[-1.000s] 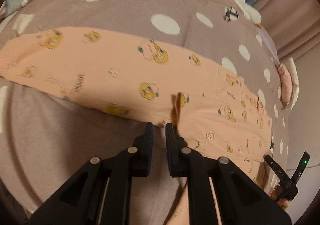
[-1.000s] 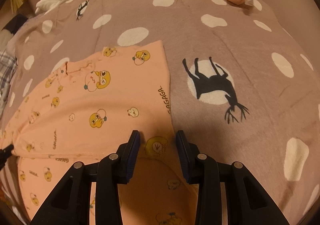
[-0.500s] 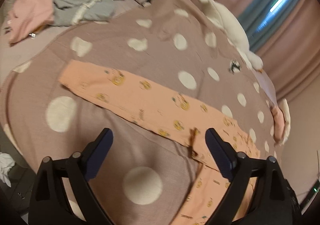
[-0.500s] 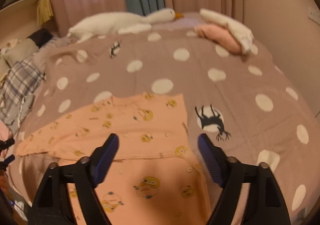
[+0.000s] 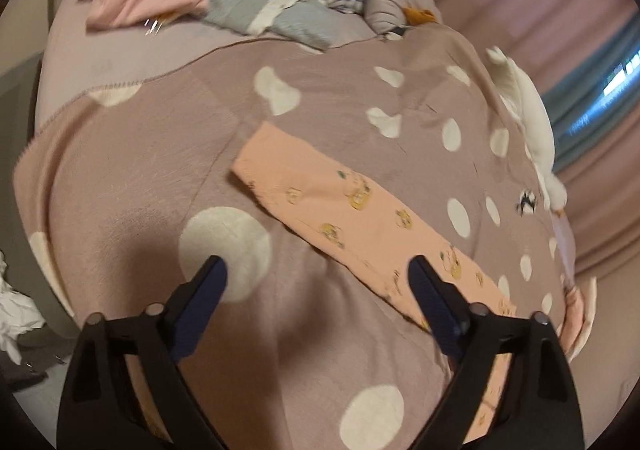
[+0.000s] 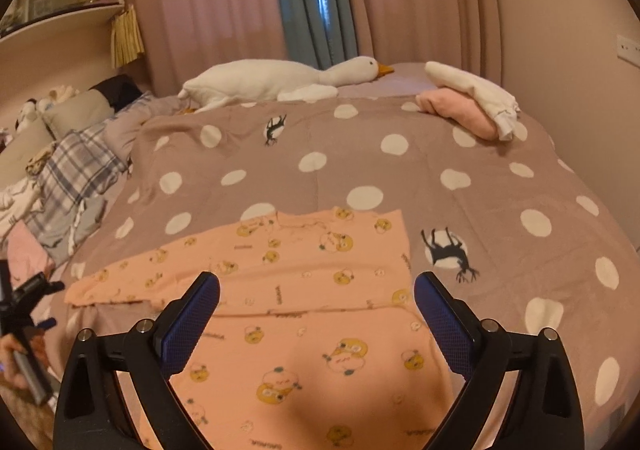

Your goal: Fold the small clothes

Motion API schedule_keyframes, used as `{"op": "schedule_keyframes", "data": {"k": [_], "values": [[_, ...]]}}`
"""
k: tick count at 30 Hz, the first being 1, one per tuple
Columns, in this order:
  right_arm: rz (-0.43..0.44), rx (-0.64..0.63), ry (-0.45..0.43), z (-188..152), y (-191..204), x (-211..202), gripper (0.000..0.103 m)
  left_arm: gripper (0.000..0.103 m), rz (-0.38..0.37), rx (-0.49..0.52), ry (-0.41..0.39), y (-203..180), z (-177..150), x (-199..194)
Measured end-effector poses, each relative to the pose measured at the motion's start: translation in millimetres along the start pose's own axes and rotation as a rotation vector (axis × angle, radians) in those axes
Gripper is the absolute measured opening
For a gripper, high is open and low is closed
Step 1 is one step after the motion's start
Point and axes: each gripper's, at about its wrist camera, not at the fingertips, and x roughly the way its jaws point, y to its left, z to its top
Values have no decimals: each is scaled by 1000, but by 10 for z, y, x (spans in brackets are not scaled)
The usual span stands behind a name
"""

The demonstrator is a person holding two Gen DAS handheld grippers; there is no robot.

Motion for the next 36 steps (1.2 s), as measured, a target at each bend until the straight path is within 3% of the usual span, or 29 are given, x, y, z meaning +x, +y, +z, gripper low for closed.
{"op": "schedule_keyframes", "data": {"k": [2,12,15,17,19,25,36], "values": [[-5,-10,12,-39,20,-19,97,74,4,-30,9,100,56,97],[-22,9,62,-126,29,88,97,53,-60,-167,8,346,289,544],[-24,5,76,-127,49,132,97,38,-73,-176,-8,357,324,609],[-27,3,83,-122,63,157,97,16,-79,-182,1,351,338,679],[-25,4,87,-119,72,174,97,10,-85,-180,2,343,326,742],[-4,10,105,-116,97,191,97,6,-41,-117,-37,151,332,656],[-8,15,87,-116,68,111,97,6,-77,49,-115,-509,340,249]]}}
